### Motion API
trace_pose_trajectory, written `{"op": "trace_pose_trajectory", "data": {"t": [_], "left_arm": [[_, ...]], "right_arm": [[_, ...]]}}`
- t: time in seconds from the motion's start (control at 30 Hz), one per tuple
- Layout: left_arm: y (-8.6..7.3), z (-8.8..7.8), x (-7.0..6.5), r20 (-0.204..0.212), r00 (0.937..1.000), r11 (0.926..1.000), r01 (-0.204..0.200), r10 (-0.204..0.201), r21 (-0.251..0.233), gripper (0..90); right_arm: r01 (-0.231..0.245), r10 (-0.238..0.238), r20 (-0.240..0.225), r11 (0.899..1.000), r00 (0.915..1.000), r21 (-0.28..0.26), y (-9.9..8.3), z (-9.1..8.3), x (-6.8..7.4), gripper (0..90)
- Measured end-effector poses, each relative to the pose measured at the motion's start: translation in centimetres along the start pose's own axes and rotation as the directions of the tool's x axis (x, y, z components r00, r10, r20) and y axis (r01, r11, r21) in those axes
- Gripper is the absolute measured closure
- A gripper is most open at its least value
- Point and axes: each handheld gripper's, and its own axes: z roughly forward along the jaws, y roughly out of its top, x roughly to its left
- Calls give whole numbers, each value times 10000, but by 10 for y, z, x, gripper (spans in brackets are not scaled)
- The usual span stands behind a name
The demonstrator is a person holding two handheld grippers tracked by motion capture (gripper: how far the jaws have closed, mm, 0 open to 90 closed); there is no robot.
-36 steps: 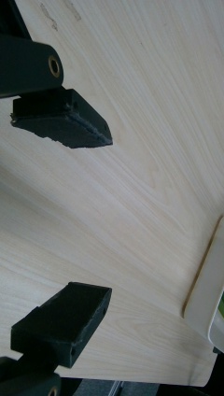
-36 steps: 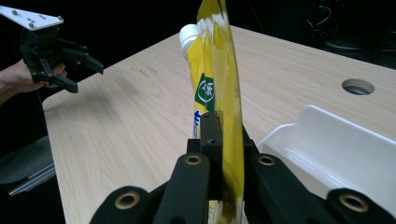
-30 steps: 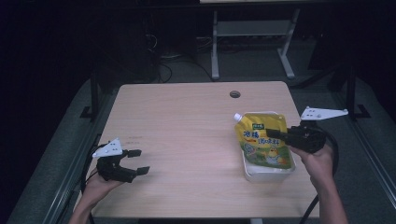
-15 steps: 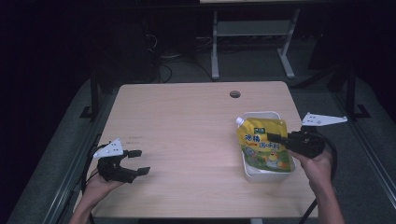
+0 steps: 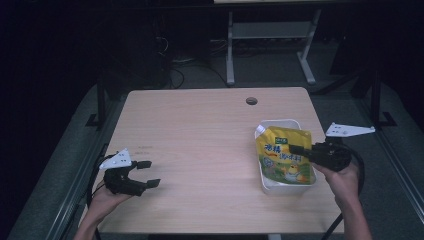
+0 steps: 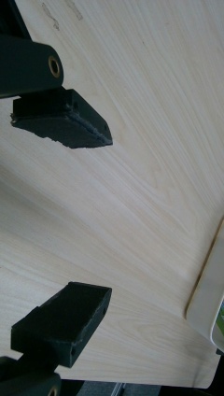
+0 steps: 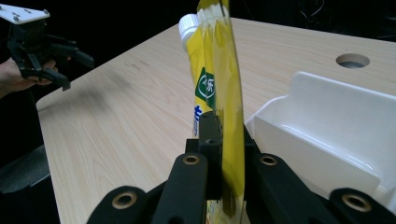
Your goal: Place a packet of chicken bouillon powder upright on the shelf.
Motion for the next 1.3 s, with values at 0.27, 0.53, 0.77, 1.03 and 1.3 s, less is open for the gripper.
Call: {"op": "trace_pose_trajectory", "data": {"t": [0.27,0.53,0.77,1.03,1.3], "left_arm": [[0,1,0,8,10000,10000,7,-7,55,220],[0,1,0,12,10000,10000,-5,5,48,220],[0,2,0,27,10000,10000,-33,33,66,220],[0,3,0,59,10000,9999,15,-15,103,219],[-1,3,1,70,9999,9999,72,-73,103,219]], "right_arm": [[-23,21,106,9998,9999,208,-3,-4,-3,869],[-91,89,105,9997,9999,214,-7,-6,-5,868],[-246,240,166,9992,9996,327,-14,-10,-11,858],[-616,610,199,9976,9979,314,-25,-14,-20,848],[-848,843,194,9962,9962,220,-34,-17,-25,843]]}}
